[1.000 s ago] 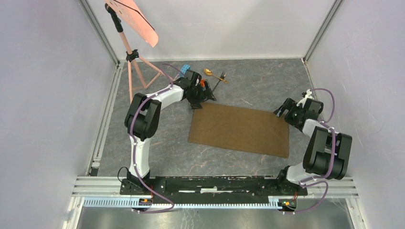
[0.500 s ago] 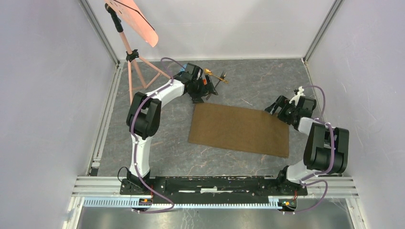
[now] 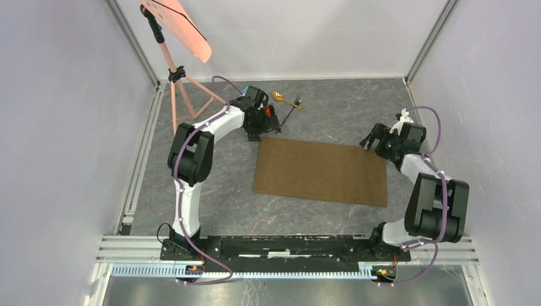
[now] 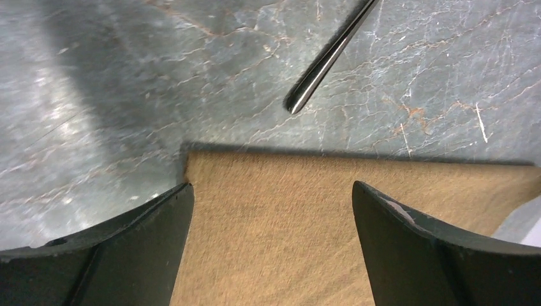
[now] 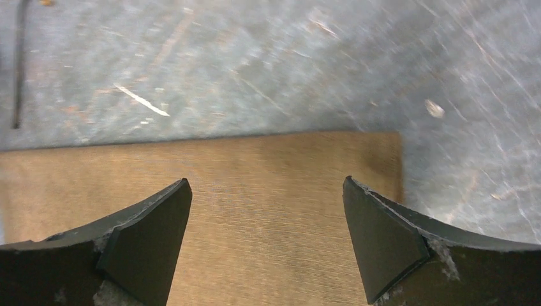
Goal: Fold the napkin into a case and place the utensils inside
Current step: Smooth out the rectangle-folded napkin at the center of the board.
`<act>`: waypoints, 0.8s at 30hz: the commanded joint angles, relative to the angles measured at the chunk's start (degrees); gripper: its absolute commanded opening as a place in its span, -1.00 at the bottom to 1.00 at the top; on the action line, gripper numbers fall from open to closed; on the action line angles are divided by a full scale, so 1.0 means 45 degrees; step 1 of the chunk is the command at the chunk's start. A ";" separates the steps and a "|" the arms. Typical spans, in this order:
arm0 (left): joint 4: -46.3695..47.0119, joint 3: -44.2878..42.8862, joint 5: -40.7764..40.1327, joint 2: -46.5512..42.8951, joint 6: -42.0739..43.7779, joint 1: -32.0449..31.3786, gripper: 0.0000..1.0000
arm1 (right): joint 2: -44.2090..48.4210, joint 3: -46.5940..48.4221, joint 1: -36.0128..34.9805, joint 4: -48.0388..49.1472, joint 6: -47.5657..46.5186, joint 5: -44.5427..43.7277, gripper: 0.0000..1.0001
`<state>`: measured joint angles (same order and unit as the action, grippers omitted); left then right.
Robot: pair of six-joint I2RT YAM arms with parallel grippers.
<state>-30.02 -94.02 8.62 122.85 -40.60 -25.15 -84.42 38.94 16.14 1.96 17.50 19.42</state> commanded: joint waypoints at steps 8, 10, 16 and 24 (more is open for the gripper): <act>-0.0391 -0.1207 0.1533 -0.0328 -0.0156 -0.0691 1.00 | -0.0932 -0.0182 -0.2505 0.4502 0.3569 0.3730 0.87; -0.0910 -0.1538 0.1251 0.0317 -0.0063 -0.0659 1.00 | -0.1402 -0.0357 -0.2531 0.5308 0.4035 0.4012 0.88; -0.1005 -0.0740 0.0037 0.0917 0.0232 -0.0232 1.00 | -0.2843 -0.0294 -0.2062 0.5688 0.3816 0.4292 0.87; -0.1095 0.0374 -0.0866 0.0983 0.0376 0.0236 1.00 | -0.3354 -0.0528 0.0285 0.4616 0.2347 0.5179 0.88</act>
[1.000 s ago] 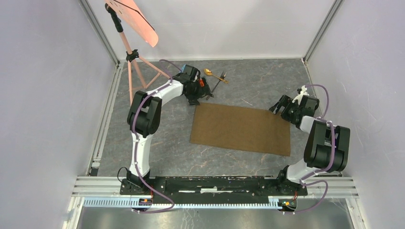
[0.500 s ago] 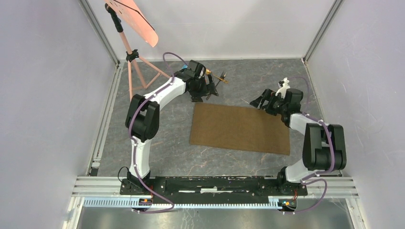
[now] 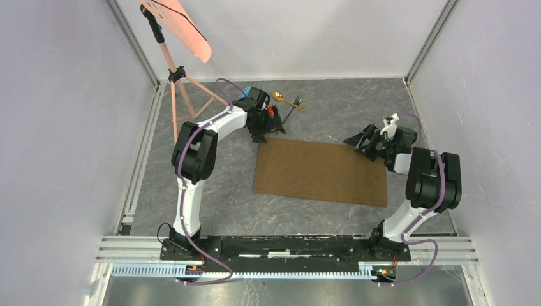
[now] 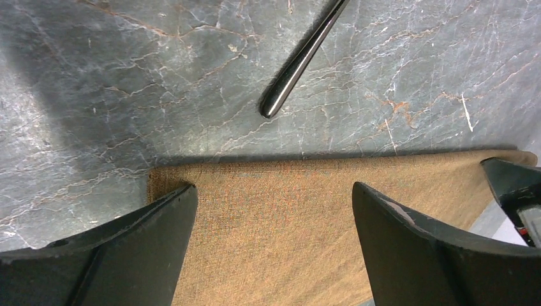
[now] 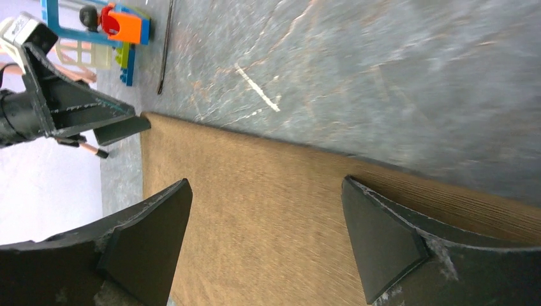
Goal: Fold the napkin into a case and place the utensils inside
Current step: Smooth out the rectangle-folded napkin at the center of the board.
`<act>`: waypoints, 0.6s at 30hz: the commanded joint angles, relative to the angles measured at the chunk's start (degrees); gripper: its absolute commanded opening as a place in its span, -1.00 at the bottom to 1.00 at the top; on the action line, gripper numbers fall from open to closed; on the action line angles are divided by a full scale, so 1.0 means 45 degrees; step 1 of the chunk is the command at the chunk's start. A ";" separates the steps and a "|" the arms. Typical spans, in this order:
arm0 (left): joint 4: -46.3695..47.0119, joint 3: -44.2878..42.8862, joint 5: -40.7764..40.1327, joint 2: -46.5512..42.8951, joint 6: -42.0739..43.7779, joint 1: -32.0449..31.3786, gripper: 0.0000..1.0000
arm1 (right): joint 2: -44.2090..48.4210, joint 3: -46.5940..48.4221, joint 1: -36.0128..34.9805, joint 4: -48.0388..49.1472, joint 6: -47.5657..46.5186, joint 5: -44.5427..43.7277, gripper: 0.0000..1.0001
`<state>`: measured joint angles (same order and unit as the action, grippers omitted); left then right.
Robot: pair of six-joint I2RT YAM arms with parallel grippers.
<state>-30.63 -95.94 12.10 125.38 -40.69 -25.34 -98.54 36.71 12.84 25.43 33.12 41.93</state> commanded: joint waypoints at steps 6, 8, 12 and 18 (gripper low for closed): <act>-0.1006 0.0898 -0.1878 0.0362 0.0486 0.0299 1.00 | -0.0207 0.0495 0.2683 -0.1886 -0.1927 0.0204 0.88; -0.1040 0.0891 -0.1914 0.0321 0.0549 0.0298 1.00 | -0.0161 0.0869 0.3095 -0.2857 -0.2578 -0.0420 0.87; -0.0946 0.0870 -0.1536 0.0103 0.0681 0.0216 1.00 | 0.0405 0.2125 0.3188 -0.5266 -0.4277 -0.2657 0.84; -0.0887 0.0642 -0.0501 -0.1323 0.0762 -0.0273 1.00 | 0.3147 0.3569 0.1172 -0.9611 -0.5603 -0.9003 0.80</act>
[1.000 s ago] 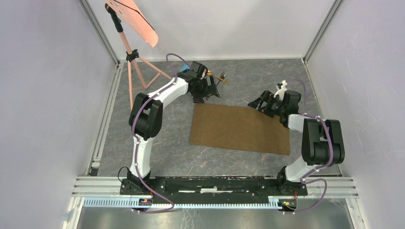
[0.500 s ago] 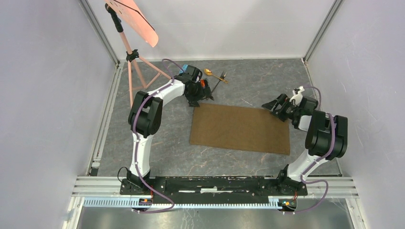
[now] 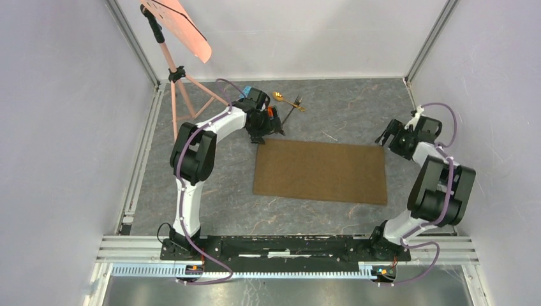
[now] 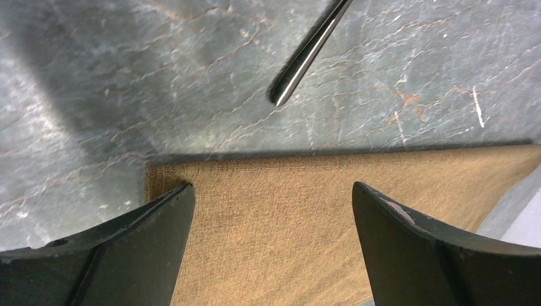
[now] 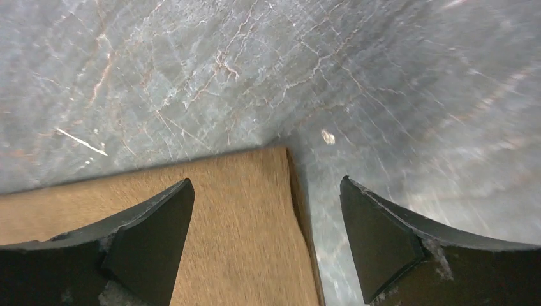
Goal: Fold the napkin into a case and place the utensils inside
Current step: Smooth out the rectangle-folded napkin at the center of the board, then pick up the rectangle-folded napkin from the center of the board.
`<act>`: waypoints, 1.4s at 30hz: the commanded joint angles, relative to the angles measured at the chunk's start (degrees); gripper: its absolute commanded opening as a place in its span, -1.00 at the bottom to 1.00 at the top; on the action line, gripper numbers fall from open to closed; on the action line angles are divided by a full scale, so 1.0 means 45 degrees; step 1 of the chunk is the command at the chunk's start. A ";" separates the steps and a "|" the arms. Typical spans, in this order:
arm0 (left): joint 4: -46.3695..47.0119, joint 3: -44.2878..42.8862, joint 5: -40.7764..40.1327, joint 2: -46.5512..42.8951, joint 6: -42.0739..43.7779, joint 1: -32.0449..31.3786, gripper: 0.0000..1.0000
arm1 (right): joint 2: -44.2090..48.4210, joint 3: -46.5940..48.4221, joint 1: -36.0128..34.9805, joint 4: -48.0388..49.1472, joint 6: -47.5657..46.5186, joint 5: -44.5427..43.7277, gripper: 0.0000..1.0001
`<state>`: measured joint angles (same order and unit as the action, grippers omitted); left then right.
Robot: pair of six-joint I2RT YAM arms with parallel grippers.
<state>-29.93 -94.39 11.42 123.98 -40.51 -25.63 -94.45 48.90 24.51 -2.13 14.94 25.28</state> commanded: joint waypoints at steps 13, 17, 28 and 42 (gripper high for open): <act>-0.1222 -0.0438 0.0935 -0.5763 0.2202 -0.2938 1.00 | 0.2173 0.2436 -0.3051 -1.0105 -0.2581 -0.5532 0.61; -0.1340 -0.0529 0.0882 -0.5911 0.2529 -0.3722 1.00 | 0.1204 0.2472 -0.3044 -1.0500 -0.3064 -0.6170 0.52; -0.0721 -0.0314 0.2931 -0.5491 0.1763 -0.3763 1.00 | -0.0627 0.3024 -0.3029 -1.0090 -0.3516 -0.6368 0.10; -0.0672 -0.0314 0.3299 -0.5286 0.1770 -0.3608 1.00 | -0.1567 0.3502 -0.2974 -0.9553 -0.3715 -0.6392 0.13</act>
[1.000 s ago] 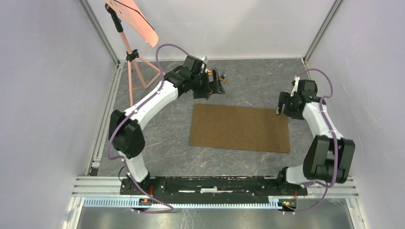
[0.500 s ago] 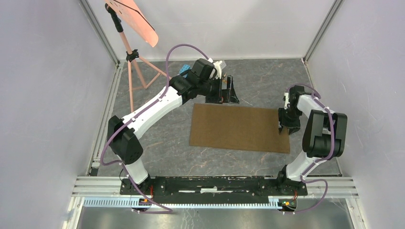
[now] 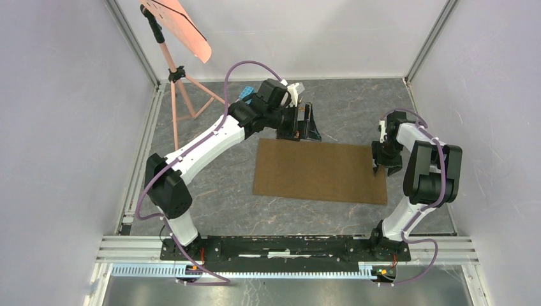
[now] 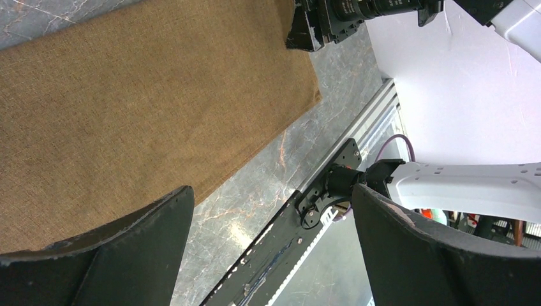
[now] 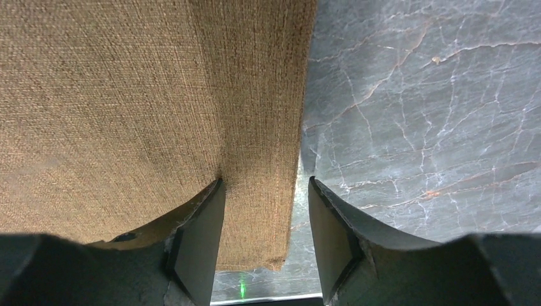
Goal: Fold the napkin into a case and place the utensils inside
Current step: Pick up the rectangle-folded napkin from the center of the board.
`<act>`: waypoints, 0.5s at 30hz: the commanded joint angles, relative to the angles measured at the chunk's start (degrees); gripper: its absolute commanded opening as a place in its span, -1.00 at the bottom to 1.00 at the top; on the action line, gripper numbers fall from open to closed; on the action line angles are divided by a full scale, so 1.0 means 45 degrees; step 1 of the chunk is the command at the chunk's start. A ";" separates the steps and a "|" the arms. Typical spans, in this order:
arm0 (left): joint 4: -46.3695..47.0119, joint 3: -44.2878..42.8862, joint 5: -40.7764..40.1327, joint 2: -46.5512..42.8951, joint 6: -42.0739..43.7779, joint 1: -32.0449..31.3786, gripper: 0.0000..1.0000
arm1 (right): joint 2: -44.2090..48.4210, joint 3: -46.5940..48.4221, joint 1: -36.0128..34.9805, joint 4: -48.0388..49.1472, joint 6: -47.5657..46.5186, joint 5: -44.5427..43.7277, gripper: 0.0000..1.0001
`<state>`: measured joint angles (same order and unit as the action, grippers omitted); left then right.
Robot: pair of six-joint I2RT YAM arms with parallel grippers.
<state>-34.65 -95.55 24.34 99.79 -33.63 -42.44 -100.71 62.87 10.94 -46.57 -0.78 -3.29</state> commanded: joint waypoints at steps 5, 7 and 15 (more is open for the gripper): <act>0.0382 -0.0077 0.0490 0.0052 0.0208 0.0192 1.00 | 0.0131 -0.0485 -0.0004 0.1141 -0.0143 0.0063 0.04; 0.0389 -0.0076 0.0509 0.0037 0.0227 0.0210 1.00 | 0.0250 -0.0947 -0.0078 0.1501 -0.0089 0.0107 0.03; 0.0478 -0.0018 0.0629 0.0053 0.0165 0.0228 1.00 | 0.0009 -0.1851 -0.0357 0.2029 -0.0453 0.0146 -0.25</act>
<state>-34.57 -95.55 24.77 99.81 -33.65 -41.56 -98.06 58.19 10.46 -39.90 -1.30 -1.74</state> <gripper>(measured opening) 0.994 0.430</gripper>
